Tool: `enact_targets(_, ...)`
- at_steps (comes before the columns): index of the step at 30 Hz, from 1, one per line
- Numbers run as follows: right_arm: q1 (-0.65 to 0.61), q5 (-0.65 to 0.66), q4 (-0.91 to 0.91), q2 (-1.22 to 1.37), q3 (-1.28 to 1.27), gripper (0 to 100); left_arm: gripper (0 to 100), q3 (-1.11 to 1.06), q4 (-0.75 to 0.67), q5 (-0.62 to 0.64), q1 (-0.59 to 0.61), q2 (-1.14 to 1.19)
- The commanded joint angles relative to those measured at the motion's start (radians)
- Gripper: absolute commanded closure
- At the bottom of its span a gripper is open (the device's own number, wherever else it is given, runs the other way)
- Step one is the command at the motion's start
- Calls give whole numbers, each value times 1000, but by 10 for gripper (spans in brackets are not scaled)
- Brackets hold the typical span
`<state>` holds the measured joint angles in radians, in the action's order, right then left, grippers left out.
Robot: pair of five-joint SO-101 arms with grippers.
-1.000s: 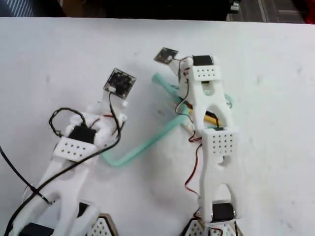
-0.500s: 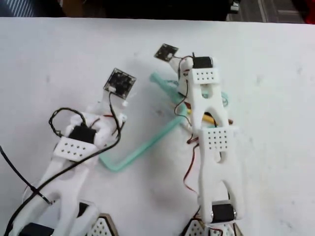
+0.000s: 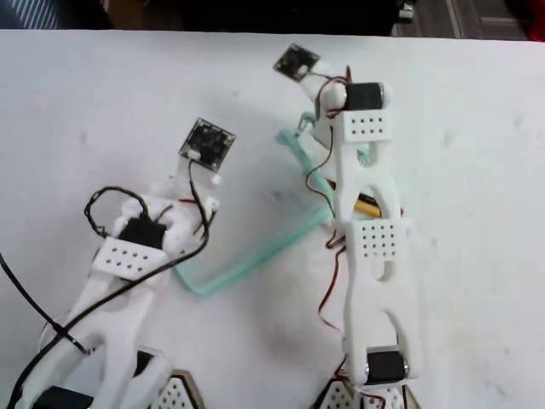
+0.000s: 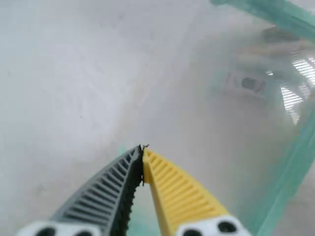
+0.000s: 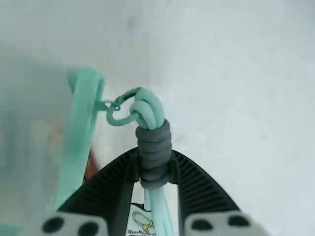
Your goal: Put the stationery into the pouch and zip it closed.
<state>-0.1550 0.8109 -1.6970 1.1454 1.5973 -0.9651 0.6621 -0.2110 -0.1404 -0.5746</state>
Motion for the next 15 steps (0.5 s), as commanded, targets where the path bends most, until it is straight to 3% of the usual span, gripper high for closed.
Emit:
enact_targets(1,15,-117,-27,-162,18,982,976,14,-18,11,-4,-7)
enact_targets(8,13,-239,-30,-325,12,982,976,23,31,12,-2,-28)
enact_targets(15,13,-298,-35,-417,-15,982,963,3,218,89,-2,-348)
